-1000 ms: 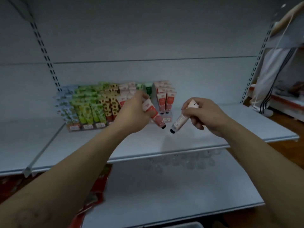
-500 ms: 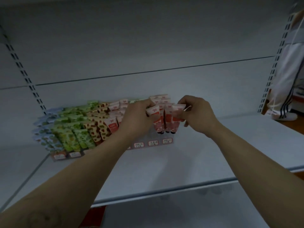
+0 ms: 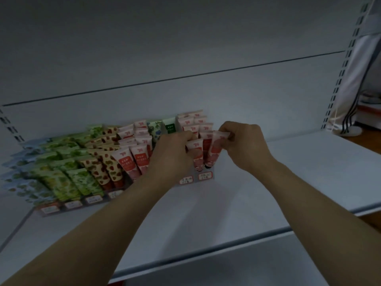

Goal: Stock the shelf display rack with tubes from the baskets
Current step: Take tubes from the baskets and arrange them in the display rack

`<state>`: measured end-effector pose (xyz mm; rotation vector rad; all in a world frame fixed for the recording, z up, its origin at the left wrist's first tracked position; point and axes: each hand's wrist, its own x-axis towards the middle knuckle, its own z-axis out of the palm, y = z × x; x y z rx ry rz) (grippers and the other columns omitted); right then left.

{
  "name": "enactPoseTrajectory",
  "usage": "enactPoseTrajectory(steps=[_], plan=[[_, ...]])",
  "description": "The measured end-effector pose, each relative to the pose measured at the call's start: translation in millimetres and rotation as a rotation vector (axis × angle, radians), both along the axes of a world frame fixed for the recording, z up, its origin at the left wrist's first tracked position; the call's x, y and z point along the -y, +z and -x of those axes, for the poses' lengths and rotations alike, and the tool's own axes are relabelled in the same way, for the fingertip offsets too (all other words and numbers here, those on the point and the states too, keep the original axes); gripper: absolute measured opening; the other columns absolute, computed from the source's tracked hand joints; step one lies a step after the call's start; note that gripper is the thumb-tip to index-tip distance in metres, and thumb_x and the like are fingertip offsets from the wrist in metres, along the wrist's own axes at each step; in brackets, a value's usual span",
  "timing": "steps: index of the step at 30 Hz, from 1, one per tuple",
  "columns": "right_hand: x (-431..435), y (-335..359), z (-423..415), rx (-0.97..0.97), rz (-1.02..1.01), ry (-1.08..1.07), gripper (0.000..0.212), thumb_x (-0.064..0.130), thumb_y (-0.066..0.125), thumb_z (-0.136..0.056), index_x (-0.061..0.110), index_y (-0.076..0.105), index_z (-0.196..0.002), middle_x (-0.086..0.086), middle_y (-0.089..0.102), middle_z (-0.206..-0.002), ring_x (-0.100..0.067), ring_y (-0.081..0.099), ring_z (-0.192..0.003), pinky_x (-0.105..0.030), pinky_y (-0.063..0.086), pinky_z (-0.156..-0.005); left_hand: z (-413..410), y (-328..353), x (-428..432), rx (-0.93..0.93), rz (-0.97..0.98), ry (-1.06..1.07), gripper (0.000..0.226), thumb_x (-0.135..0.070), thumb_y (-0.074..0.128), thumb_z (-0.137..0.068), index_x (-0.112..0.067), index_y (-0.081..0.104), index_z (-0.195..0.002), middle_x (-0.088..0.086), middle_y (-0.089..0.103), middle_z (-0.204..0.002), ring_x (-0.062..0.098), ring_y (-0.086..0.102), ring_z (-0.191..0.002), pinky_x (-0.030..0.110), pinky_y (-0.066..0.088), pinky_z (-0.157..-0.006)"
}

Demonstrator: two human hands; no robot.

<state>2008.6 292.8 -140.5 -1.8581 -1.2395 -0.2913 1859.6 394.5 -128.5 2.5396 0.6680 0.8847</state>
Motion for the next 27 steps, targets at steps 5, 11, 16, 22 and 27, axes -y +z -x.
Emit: enactPoseTrajectory(steps=[5,11,16,22,27], plan=[[-7.6,11.0,6.6,0.160,0.109,0.047,0.008,0.009,0.067,-0.080,0.010,0.069,-0.087,-0.010,0.068,-0.073,-0.026,0.060,-0.066,-0.034,0.048,-0.062,-2.8,-0.1,-3.9,-0.025,-0.098,0.007,0.018,-0.019,0.072,-0.082,-0.013,0.071,-0.099,0.005,0.069,-0.080,0.023,0.064,-0.074,0.038,0.055,-0.070],[-26.7,6.6,15.6,0.267,0.076,0.001,0.019,0.002,0.059,-0.075,0.011,0.069,-0.088,-0.012,0.070,-0.078,-0.032,0.062,-0.069,-0.029,0.044,-0.059,-1.4,-3.7,-13.4,-0.012,-0.116,0.041,0.012,-0.007,0.072,-0.076,-0.014,0.072,-0.085,0.003,0.068,-0.073,0.021,0.063,-0.068,0.035,0.054,-0.059],[-16.4,-1.2,11.7,0.189,0.016,-0.038,0.010,0.003,0.055,-0.078,0.009,0.064,-0.079,0.001,0.054,-0.059,-0.022,0.050,-0.055,-0.025,0.038,-0.050,0.8,6.9,-11.5,-0.078,-0.084,-0.004,0.008,-0.017,0.074,-0.079,-0.012,0.070,-0.084,0.007,0.067,-0.076,0.025,0.063,-0.075,0.033,0.052,-0.065],[-15.9,-3.6,15.2,0.313,0.010,0.023,0.030,0.022,0.039,-0.074,0.004,0.063,-0.077,-0.014,0.064,-0.067,-0.032,0.056,-0.055,-0.031,0.041,-0.050,-12.8,16.4,1.6,-0.138,-0.228,-0.050,0.025,-0.009,0.062,-0.084,-0.012,0.070,-0.107,0.012,0.069,-0.099,0.029,0.064,-0.094,0.038,0.054,-0.081],[-24.5,-1.7,24.1,0.448,0.010,0.115,0.039,0.027,0.034,-0.074,0.007,0.068,-0.075,-0.012,0.062,-0.063,-0.032,0.057,-0.051,-0.032,0.045,-0.047,-1.6,1.8,-15.2,-0.081,-0.172,0.029,0.008,-0.011,0.070,-0.076,-0.010,0.071,-0.084,0.009,0.069,-0.080,0.026,0.065,-0.077,0.040,0.055,-0.067]])
